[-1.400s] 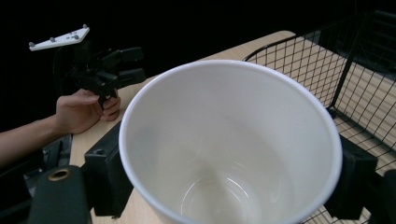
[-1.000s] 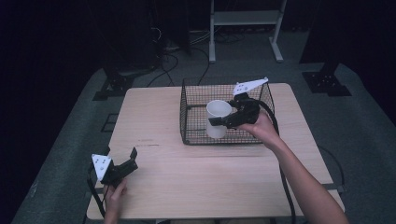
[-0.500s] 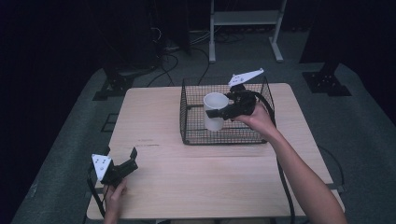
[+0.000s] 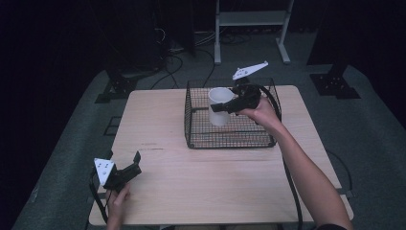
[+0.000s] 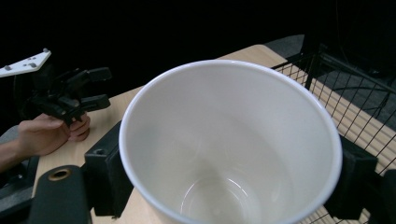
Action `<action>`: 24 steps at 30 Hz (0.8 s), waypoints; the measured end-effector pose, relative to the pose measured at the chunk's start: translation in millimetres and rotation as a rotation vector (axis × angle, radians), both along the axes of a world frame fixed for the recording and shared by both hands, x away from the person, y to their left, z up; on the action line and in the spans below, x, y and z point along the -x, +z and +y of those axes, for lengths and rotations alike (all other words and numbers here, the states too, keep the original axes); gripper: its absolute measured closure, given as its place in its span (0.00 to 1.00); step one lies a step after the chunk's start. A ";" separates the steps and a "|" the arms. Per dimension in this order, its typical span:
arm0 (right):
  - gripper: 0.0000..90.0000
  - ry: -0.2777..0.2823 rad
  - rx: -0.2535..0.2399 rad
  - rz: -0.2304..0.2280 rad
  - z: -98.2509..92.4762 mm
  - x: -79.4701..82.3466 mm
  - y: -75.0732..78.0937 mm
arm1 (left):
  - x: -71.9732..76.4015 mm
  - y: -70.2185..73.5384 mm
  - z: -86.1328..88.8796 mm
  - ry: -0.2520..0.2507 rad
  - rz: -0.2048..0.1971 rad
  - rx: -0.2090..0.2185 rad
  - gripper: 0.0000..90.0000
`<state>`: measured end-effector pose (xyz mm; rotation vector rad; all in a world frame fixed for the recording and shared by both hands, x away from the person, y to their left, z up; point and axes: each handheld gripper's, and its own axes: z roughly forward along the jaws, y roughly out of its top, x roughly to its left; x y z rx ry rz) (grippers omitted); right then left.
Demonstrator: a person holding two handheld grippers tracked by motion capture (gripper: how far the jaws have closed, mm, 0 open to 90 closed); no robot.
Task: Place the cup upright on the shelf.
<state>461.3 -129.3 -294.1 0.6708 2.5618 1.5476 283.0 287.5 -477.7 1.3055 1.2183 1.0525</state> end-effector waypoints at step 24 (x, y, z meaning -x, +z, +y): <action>0.21 -0.057 0.036 0.081 5.9 -49.8 -37.7 | -0.2 -0.1 0.1 -0.002 -0.001 0.001 0.00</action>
